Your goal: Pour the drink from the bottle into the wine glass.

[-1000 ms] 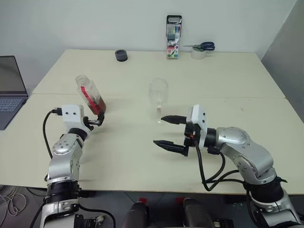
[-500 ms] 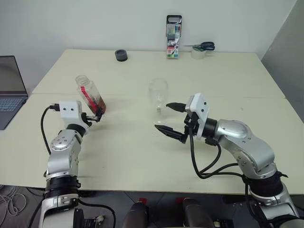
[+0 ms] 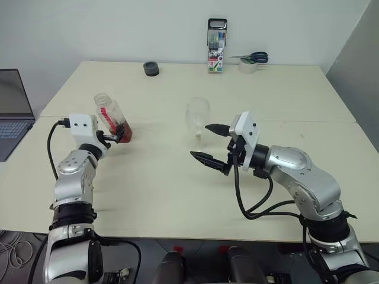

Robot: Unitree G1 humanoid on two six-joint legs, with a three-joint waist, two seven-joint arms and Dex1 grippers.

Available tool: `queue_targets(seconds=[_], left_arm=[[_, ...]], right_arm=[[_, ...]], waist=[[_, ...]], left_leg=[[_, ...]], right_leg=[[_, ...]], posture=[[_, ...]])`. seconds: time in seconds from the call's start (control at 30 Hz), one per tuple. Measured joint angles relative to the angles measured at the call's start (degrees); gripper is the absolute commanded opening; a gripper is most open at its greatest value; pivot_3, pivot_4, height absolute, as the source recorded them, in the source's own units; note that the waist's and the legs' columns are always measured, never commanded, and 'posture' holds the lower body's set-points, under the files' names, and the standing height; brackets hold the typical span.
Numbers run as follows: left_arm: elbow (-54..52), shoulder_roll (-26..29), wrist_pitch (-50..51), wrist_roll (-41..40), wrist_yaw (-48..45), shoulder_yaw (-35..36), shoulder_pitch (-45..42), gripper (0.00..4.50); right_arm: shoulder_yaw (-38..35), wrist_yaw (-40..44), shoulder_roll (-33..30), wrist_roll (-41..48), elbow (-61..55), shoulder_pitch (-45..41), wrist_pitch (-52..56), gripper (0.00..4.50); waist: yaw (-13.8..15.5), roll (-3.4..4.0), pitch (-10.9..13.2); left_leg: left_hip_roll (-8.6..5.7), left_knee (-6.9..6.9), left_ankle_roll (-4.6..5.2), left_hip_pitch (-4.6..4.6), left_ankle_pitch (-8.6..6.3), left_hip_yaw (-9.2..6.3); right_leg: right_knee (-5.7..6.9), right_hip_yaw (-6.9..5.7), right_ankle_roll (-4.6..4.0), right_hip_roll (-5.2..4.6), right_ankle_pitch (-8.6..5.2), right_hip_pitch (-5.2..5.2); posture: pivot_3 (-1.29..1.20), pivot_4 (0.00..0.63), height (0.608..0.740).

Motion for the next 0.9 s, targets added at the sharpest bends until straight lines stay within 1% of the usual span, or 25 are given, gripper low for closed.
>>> queue_targets(seconds=[0.17, 0.3, 0.47, 0.5, 0.53, 0.6, 0.67, 0.77, 0.9], left_arm=[[4.89, 0.00, -1.71, 0.97, -0.99, -1.06, -2.74, 4.50], [7.79, 0.00, -3.07, 1.18, -1.87, -1.42, -5.25, 3.62], [9.47, 0.00, -3.46, 1.19, -2.72, -1.57, -6.10, 2.05], [9.48, -0.01, -3.47, 1.20, -2.81, -1.59, -6.09, 1.81], [9.43, -0.01, -3.47, 1.22, -2.90, -1.66, -6.07, 1.70], [8.76, -0.08, -3.43, 1.44, -3.04, -2.09, -5.82, 1.68], [5.80, -0.41, -3.06, 1.98, -3.45, -3.41, -4.56, 1.68], [-1.82, -1.37, -2.98, 3.79, -5.30, -8.16, -2.52, 1.68], [-9.72, -1.22, -5.21, 8.14, -6.26, -13.64, -3.45, 1.68]], right_arm=[[-0.02, -0.54, 0.11, 0.13, 0.07, -0.22, 0.15, 4.48], [-0.06, -0.65, 0.18, 0.18, 0.11, -0.47, 0.34, 4.50], [-0.07, -0.89, 0.19, 0.18, 0.11, -0.47, 0.44, 4.50], [-0.07, -0.99, 0.19, 0.18, 0.11, -0.47, 0.44, 4.50], [-0.07, -1.08, 0.17, 0.17, 0.10, -0.46, 0.45, 4.50], [-0.08, -1.30, 0.02, 0.14, 0.06, -0.44, 0.44, 4.50], [-0.41, -1.83, -0.18, 0.14, -0.22, -0.22, 0.44, 4.50], [-2.57, -2.85, -0.62, 0.23, -1.35, 0.48, 0.46, 4.50], [-5.39, -3.35, -1.50, 1.04, -3.82, 1.96, 0.68, 4.50]], waist=[[-0.10, 0.00, 0.00], [-0.17, 0.00, 0.00], [-0.33, 0.00, 0.00], [-0.37, 0.00, 0.00], [-0.40, 0.00, 0.00], [-0.54, 0.00, 0.00], [-0.51, 0.00, 0.00], [-0.12, -0.04, 0.02], [0.15, -0.07, 0.04]], left_leg=[[0.01, 0.00, 0.00, -0.02, 0.00, -0.01], [-0.01, 0.00, 0.00, -0.02, 0.00, -0.02], [0.00, 0.00, -0.03, -0.03, 0.01, -0.04], [-0.01, 0.00, -0.03, -0.04, 0.02, -0.05], [-0.01, 0.00, -0.03, -0.04, 0.02, -0.05], [-0.02, 0.01, -0.03, -0.04, 0.02, -0.05], [-0.03, 0.01, -0.10, -0.07, 0.06, -0.08], [-0.02, 0.04, -0.12, -0.16, 0.06, -0.10], [-0.04, 0.02, -0.11, -0.14, 0.06, -0.04]], right_leg=[[0.00, -0.02, 0.00, 0.00, 0.00, -0.01], [0.00, -0.02, 0.00, 0.00, 0.00, -0.02], [0.01, -0.02, 0.00, 0.00, 0.00, -0.02], [0.01, -0.02, 0.00, 0.00, 0.00, -0.02], [0.01, -0.02, 0.00, 0.00, 0.00, -0.03], [0.01, -0.02, 0.00, -0.01, 0.00, -0.02], [0.01, -0.02, 0.00, -0.02, 0.00, -0.02], [0.00, -0.02, 0.00, -0.05, 0.00, -0.03], [-0.02, 0.00, 0.00, -0.02, 0.00, -0.04]], posture=[[0.00, 0.150, 0.740], [0.00, 0.150, 0.740], [0.00, 0.150, 0.740], [0.00, 0.150, 0.740], [0.00, 0.150, 0.740], [0.00, 0.150, 0.740], [0.00, 0.150, 0.740], [0.00, 0.150, 0.740], [0.00, 0.150, 0.740]])
